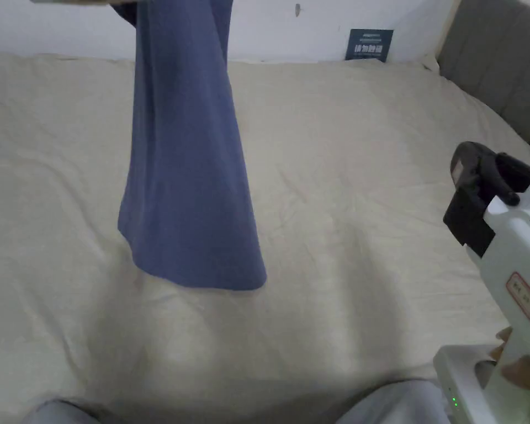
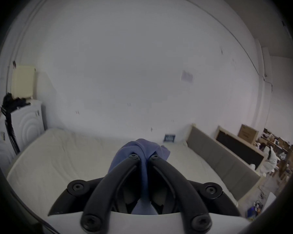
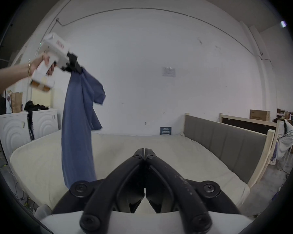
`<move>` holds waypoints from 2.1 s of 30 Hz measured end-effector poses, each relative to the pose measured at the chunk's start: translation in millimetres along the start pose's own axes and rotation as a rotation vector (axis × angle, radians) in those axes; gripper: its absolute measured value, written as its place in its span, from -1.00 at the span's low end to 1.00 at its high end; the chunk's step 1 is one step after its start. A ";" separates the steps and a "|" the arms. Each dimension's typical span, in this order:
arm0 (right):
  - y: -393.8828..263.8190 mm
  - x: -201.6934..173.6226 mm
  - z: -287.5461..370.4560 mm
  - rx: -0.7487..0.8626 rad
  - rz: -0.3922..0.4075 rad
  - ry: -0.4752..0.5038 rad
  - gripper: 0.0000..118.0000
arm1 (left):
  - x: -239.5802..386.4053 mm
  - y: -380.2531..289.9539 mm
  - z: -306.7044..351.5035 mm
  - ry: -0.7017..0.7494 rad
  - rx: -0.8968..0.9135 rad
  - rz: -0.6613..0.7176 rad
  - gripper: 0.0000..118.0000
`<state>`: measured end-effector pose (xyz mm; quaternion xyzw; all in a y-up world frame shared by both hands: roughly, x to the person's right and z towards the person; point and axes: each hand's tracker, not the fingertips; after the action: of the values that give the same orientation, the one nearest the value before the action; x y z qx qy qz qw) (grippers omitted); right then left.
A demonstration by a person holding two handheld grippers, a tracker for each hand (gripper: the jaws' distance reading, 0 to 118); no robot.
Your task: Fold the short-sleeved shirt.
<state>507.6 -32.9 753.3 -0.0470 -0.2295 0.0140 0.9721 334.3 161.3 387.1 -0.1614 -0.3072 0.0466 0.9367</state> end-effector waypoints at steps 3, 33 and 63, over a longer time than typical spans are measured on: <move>-3.7 5.9 -1.9 -0.025 -0.011 -0.013 -0.98 | 1.0 -67.8 -38.9 -0.008 -0.118 -0.046 -0.89; -25.6 -21.3 -49.8 -0.099 -0.002 0.068 -0.98 | -27.9 -241.6 46.6 0.176 0.113 -0.077 1.00; -42.5 -49.3 -65.6 -0.118 -0.012 0.107 -0.98 | -53.5 -314.4 90.5 0.334 0.040 -0.151 -1.00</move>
<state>493.1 -83.2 677.1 -0.1038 -0.1778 -0.0078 0.9785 234.0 -120.6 529.9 -0.1250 -0.1577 -0.0453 0.9785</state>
